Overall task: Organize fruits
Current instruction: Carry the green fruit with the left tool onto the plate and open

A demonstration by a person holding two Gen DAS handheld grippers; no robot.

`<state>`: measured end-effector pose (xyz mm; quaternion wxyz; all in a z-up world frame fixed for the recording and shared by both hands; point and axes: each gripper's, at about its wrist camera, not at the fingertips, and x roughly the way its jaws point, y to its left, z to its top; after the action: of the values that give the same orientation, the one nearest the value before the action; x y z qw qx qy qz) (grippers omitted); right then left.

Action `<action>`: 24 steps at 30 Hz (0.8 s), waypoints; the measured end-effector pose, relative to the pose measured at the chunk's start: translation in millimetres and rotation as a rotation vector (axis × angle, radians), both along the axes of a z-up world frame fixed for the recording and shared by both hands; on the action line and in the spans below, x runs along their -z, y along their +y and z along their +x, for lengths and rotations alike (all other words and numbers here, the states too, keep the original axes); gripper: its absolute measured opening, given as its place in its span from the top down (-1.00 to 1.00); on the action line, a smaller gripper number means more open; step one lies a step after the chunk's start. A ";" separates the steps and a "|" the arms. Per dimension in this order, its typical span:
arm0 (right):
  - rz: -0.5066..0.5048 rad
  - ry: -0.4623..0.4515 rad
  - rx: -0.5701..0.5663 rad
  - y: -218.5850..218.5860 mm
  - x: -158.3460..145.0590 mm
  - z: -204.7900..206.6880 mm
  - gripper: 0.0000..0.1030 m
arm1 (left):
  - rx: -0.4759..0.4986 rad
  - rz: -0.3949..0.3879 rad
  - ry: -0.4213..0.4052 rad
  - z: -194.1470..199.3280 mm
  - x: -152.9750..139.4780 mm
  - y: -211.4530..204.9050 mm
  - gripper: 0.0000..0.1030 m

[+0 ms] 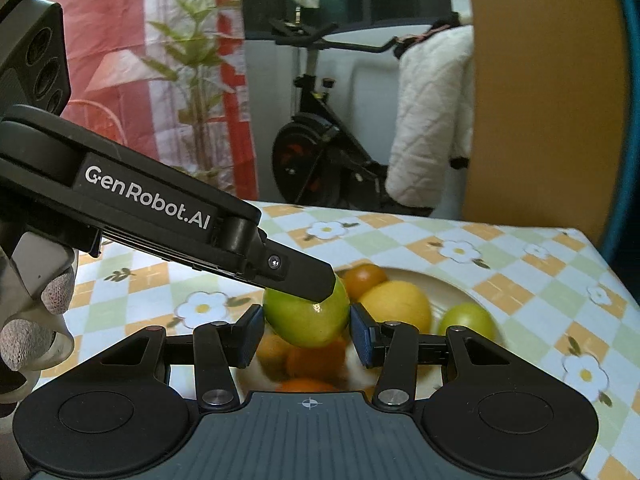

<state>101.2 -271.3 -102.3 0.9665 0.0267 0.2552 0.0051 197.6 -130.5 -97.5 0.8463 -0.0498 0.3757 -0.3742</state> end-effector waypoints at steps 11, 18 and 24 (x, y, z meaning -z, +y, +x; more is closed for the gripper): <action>0.020 0.002 0.037 -19.2 13.0 -4.0 0.16 | 0.016 0.027 0.008 2.8 7.5 -17.4 0.19; -0.011 0.005 0.047 -13.9 13.0 -6.0 0.15 | 0.031 0.039 0.008 -0.1 8.3 -19.1 0.19; -0.026 0.016 0.050 -11.4 14.1 -6.3 0.15 | 0.035 0.040 0.015 -1.7 10.5 -17.9 0.19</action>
<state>94.9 -282.6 -116.4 0.9645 0.0204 0.2622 -0.0225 195.9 -148.4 -108.1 0.8377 -0.0290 0.3902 -0.3809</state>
